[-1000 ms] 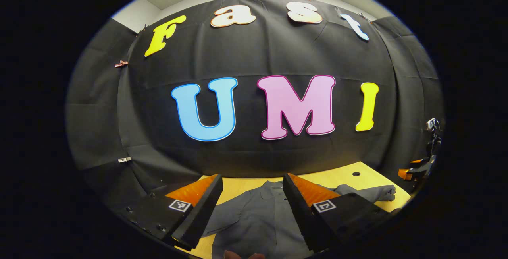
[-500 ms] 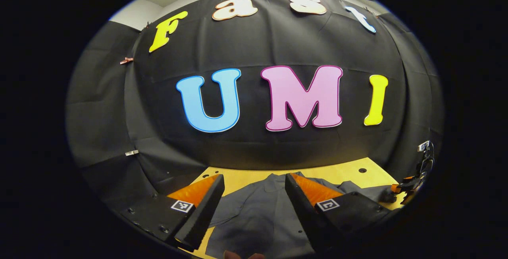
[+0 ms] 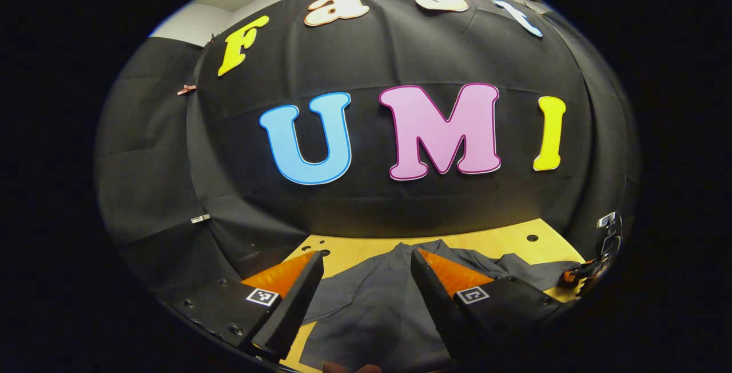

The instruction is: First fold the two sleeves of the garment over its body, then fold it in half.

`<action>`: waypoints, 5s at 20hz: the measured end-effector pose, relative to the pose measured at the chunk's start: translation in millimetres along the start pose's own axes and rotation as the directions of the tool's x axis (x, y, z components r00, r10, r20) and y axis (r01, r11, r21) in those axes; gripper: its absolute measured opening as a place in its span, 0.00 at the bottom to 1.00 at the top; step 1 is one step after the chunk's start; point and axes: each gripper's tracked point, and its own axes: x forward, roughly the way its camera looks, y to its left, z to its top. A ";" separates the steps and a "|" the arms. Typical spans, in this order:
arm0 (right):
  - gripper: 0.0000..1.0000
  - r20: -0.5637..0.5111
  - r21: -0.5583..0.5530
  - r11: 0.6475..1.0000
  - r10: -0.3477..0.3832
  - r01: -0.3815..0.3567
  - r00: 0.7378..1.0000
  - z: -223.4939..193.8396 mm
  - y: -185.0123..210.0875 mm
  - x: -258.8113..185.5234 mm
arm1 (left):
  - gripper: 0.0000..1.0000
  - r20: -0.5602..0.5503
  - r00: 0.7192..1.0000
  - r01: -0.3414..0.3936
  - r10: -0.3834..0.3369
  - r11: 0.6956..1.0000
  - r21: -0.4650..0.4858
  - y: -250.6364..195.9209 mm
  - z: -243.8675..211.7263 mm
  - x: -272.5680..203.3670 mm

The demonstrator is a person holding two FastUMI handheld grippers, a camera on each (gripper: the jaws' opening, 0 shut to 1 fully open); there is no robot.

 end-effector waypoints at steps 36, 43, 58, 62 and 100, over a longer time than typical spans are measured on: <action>0.08 0.387 -0.183 0.944 0.324 -0.273 0.863 135.9 372.1 -263.9 | 0.97 0.092 0.995 0.056 -0.047 0.994 -0.095 257.8 -73.4 20.7; 0.07 0.266 -0.338 0.860 0.477 -0.382 0.838 80.8 488.2 -259.7 | 0.97 0.059 0.998 0.028 -0.022 0.996 -0.087 320.8 -122.1 34.9; 0.08 -0.103 -0.490 0.766 0.422 -0.415 0.901 -82.3 585.9 -171.6 | 0.97 -0.090 0.996 0.002 -0.013 0.993 -0.122 358.1 -236.3 71.8; 0.13 -0.134 -0.445 0.787 0.413 -0.427 0.901 -96.3 593.4 -169.3 | 0.97 -0.137 0.990 0.005 -0.019 0.995 -0.099 352.8 -265.2 79.1; 0.83 0.002 -0.306 0.838 0.474 -0.451 0.880 -28.3 426.9 -245.9 | 0.08 -0.403 0.915 -0.008 -0.017 0.998 -0.060 309.8 -335.2 108.3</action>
